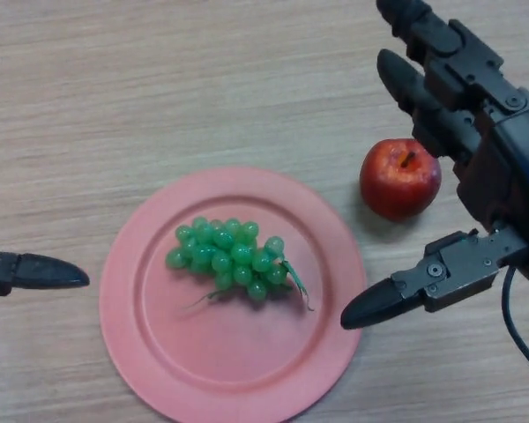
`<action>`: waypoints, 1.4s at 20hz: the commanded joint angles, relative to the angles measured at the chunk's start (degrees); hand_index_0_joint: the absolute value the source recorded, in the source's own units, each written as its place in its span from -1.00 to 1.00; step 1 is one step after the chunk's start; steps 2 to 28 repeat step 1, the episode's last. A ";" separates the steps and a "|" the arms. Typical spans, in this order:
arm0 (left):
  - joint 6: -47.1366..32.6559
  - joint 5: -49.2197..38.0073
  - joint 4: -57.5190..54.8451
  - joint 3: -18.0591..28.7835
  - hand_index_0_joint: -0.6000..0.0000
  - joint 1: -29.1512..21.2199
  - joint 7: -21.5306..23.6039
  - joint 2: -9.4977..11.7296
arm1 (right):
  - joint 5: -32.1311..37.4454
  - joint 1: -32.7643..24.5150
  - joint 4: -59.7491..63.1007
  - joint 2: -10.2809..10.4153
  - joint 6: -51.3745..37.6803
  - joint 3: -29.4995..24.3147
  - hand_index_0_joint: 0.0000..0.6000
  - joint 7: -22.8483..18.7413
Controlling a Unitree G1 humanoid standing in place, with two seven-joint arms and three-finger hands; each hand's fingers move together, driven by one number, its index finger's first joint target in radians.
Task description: Pick up the green grapes and place it on the plate
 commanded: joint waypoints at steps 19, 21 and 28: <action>-4.03 -1.96 -2.63 5.05 1.00 -1.03 2.17 3.19 | -0.74 -1.36 -2.75 -0.18 -8.94 -1.89 -1.00 -0.18; -4.03 -1.96 -2.63 5.05 1.00 -1.03 2.17 3.19 | -0.74 -1.36 -2.75 -0.18 -8.94 -1.89 -1.00 -0.18; -4.03 -1.96 -2.63 5.05 1.00 -1.03 2.17 3.19 | -0.74 -1.36 -2.75 -0.18 -8.94 -1.89 -1.00 -0.18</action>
